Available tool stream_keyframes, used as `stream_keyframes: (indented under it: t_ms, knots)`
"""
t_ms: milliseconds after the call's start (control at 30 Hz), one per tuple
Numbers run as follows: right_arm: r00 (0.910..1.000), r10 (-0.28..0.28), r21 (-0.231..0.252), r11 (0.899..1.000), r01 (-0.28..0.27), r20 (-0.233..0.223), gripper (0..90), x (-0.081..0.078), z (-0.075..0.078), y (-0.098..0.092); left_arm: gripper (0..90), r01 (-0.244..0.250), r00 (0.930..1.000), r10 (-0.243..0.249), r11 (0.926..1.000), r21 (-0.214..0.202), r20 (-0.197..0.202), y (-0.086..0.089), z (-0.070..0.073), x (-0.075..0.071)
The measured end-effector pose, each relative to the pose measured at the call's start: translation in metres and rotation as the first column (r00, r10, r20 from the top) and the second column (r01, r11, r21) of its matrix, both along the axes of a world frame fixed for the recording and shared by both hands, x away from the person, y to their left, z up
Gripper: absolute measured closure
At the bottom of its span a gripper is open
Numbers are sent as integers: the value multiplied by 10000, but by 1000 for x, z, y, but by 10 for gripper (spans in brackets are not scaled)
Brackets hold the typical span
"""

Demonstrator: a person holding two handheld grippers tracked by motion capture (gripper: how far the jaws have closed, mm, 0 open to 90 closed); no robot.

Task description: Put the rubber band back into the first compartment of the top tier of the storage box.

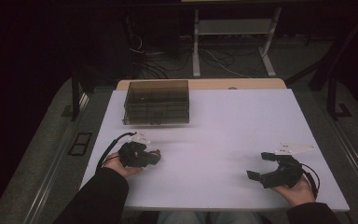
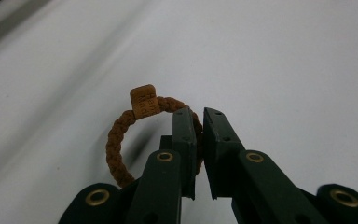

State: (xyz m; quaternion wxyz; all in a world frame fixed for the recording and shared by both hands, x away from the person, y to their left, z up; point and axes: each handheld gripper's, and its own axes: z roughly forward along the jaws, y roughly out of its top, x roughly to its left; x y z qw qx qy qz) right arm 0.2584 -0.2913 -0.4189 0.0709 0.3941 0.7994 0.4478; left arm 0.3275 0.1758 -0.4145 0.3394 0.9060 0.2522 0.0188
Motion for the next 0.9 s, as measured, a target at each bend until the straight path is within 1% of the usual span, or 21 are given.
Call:
stream_keyframes:
  t_ms: [167,300,367,567,633,833,900]
  knots:
    - [10000,13,-7,10000,-13,-13,5,0,0,0,822,-162,9998,164,9997,-205,59,3,2,1]
    - [10000,9,-5,10000,-9,3,5,0,0,0,822,-242,9996,245,9994,-229,171,7,6,3]
    - [10000,13,-9,10000,-13,-4,5,0,0,0,822,-344,9992,350,9989,-308,202,10,10,4]
    - [10000,23,-31,10000,-23,13,5,0,0,0,822,-377,9986,389,9987,-353,346,13,15,6]
    - [10000,17,-16,10000,-17,0,5,0,0,0,822,-453,9982,469,9980,-431,385,15,17,6]
    - [10000,30,-30,10000,-30,11,5,0,-1,0,822,-522,9978,542,9974,-499,386,17,18,7]
    - [10000,33,-24,10000,-33,18,5,0,0,0,822,-607,9970,631,9967,-543,447,19,21,9]
